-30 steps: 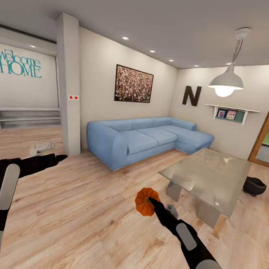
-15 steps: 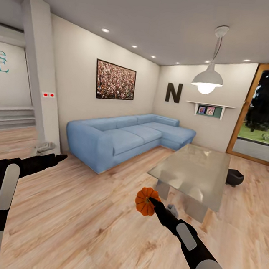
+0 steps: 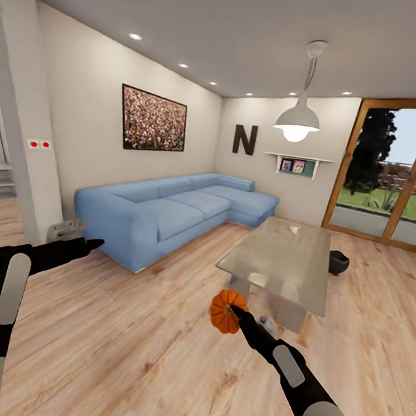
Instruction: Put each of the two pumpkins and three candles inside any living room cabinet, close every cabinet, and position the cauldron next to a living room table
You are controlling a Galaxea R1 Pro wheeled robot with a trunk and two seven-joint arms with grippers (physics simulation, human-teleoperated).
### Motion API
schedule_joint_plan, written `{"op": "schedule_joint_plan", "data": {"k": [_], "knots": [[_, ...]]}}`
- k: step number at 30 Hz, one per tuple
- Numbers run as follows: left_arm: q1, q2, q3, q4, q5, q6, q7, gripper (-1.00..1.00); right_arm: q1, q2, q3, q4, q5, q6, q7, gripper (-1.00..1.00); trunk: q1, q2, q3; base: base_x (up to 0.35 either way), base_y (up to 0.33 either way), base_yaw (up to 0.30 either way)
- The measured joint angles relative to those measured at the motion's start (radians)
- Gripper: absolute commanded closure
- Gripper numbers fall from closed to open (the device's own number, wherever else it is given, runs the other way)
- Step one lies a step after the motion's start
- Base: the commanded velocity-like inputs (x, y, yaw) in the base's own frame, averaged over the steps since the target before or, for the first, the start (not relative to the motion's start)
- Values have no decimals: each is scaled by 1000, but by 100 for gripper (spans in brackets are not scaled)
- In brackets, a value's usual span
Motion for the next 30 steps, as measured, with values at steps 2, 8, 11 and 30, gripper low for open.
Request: {"op": "schedule_joint_plan", "data": {"k": [2, 8, 11, 30], "knots": [[0, 0, 0, 0, 0, 0, 0, -100, 0, 0, 0, 0, 0, 0, 0, 100, 0, 0, 0, 208, 77, -274], [0, 0, 0, 0, 0, 0, 0, -100, 0, 0, 0, 0, 1, 0, 0, 100, 0, 0, 0, 133, 21, -274], [0, 0, 0, 0, 0, 0, 0, -100, 0, -1, 0, 0, 2, 0, 0, 100, 0, 0, 0, 28, 3, -274], [0, 1, 0, 0, 0, 0, 0, -100, 0, -3, 0, 2, 3, 0, 0, 100, 0, 0, 0, 2, 0, -275]]}}
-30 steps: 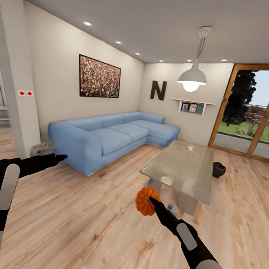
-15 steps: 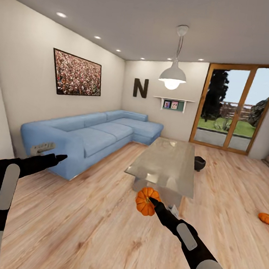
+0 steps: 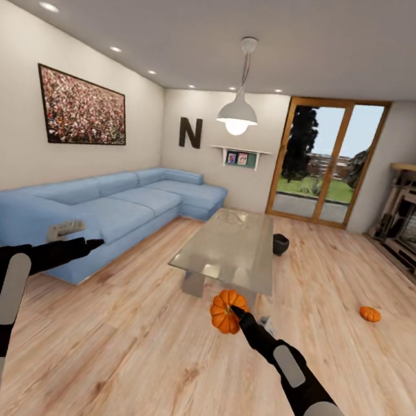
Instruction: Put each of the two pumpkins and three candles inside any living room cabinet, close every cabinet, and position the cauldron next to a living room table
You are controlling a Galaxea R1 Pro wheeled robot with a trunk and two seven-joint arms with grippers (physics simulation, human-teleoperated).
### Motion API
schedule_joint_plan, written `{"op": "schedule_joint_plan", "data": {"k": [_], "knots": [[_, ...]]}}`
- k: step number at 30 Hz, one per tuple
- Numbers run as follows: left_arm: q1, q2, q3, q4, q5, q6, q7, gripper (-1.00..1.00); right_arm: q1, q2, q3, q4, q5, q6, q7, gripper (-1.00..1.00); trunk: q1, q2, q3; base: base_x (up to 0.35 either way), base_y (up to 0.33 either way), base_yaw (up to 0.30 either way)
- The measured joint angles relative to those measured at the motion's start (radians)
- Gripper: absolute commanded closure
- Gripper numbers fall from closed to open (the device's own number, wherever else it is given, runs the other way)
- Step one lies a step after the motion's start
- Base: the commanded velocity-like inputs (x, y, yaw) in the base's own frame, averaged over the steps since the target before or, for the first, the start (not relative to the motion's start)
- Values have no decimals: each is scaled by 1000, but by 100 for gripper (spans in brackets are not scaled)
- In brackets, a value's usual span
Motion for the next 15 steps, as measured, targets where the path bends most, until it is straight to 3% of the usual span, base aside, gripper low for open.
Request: {"op": "schedule_joint_plan", "data": {"k": [15], "knots": [[0, 0, 0, 0, 0, 0, 0, -100, 0, -1, -1, -1, 0, 0, 0, 100, 0, 0, 0, 0, 0, -276]]}}
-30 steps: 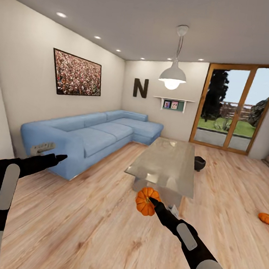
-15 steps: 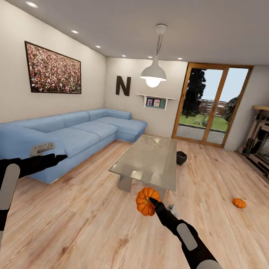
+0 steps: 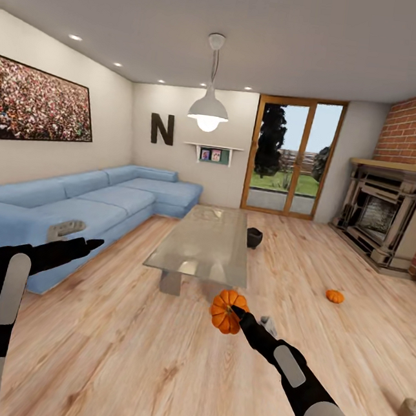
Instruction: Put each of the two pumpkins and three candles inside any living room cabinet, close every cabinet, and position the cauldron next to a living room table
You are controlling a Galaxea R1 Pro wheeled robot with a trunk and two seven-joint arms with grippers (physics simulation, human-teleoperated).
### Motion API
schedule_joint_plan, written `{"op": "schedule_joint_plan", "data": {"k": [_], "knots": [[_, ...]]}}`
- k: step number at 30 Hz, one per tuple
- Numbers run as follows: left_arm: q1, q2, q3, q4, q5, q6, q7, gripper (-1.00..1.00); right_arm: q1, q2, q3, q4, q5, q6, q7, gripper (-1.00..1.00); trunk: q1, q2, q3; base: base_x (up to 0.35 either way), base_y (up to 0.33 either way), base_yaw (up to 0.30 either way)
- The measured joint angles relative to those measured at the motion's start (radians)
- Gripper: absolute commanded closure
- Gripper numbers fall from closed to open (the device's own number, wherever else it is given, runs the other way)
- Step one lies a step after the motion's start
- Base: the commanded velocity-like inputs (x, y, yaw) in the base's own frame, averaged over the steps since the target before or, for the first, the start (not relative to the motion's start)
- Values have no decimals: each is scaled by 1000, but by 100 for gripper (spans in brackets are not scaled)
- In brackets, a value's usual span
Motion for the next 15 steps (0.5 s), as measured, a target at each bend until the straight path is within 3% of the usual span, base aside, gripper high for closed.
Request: {"op": "schedule_joint_plan", "data": {"k": [9, 15], "knots": [[0, 0, 0, 0, 0, 0, 0, -100, 0, 0, -1, 0, 0, 0, 0, 100, 0, 0, 0, 4, 0, -276], [0, -1, 0, 0, 0, 0, 0, -100, 1, 0, -4, 1, -1, 0, 0, 100, 0, 0, 0, 118, 67, -276]]}}
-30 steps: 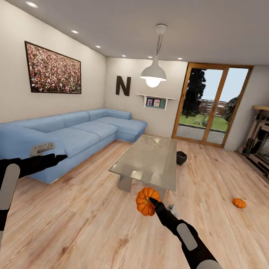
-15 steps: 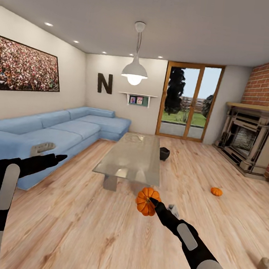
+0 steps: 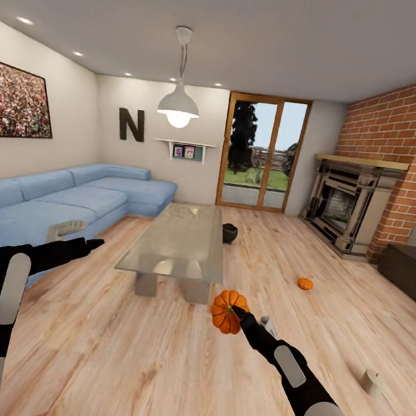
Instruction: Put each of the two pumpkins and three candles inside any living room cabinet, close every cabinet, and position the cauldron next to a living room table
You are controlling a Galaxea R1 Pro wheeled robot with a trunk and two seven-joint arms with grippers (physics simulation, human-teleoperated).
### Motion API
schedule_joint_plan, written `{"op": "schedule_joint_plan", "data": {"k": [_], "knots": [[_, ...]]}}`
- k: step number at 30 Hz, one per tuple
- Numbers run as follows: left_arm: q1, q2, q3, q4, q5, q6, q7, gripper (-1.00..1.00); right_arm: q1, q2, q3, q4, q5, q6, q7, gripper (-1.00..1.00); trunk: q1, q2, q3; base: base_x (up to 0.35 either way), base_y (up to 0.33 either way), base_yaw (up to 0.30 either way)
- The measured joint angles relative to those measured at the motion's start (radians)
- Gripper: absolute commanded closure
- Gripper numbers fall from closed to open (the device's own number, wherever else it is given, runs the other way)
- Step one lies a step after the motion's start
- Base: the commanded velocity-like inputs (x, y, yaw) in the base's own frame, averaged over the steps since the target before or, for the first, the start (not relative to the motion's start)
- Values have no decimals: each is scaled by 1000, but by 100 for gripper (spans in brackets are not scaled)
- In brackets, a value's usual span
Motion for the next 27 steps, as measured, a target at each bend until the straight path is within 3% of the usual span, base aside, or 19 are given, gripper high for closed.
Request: {"op": "schedule_joint_plan", "data": {"k": [11, 27], "knots": [[0, 0, 0, 0, 0, 0, 0, -100, 0, -1, -2, -1, -4, 0, -1, 100, 0, 0, 0, 201, 149, -219], [0, 1, 0, 0, 0, 0, 0, -100, 1, -1, -4, -1, -2, -1, 0, 100, 0, 0, 0, 224, 134, -53]]}}
